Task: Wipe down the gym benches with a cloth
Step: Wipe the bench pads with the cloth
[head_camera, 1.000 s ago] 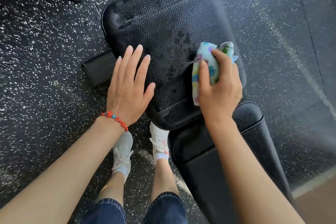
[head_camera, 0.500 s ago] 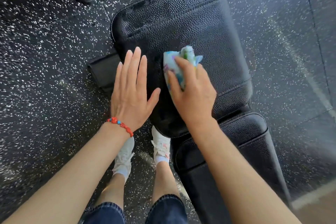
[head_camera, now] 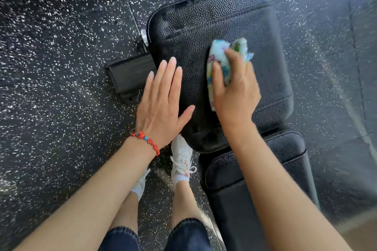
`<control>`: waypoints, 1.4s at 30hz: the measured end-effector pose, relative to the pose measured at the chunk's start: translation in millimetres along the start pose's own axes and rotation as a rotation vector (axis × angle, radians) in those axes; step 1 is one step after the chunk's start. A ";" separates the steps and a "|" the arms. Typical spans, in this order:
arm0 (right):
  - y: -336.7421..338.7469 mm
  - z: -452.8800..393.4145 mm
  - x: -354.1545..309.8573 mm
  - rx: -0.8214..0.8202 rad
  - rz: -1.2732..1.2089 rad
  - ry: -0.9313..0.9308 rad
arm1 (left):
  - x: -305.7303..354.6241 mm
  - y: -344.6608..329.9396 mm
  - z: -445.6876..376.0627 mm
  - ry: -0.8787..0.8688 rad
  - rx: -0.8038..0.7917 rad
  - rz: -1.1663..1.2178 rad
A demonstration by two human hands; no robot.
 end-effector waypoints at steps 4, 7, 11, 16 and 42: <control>-5.9 26.4 -11.7 -0.058 -0.009 0.019 | -2.3 0.6 4.1 -0.030 -0.029 -0.025; -10.0 2.8 -21.4 -0.061 0.006 0.058 | -3.9 0.7 9.8 -0.037 -0.039 -0.038; -19.3 -31.6 -37.2 0.003 -0.041 0.045 | -6.9 1.7 16.5 -0.029 -0.035 -0.043; -12.5 11.9 -33.0 0.018 -0.046 0.092 | -12.3 15.2 18.5 -0.021 -0.024 -0.029; 25.3 -49.0 68.2 0.009 0.029 -0.147 | 10.3 12.7 -20.0 -0.080 -0.044 -0.035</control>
Point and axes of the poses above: each hand's wrist, its own z-axis away from the middle knuckle, its own y-axis out of the back of the hand, x = y × z, the point moved 8 cm from there along -z, towards the middle knuckle, and after that the axes turned 1 degree about y, right-handed, at the moved point
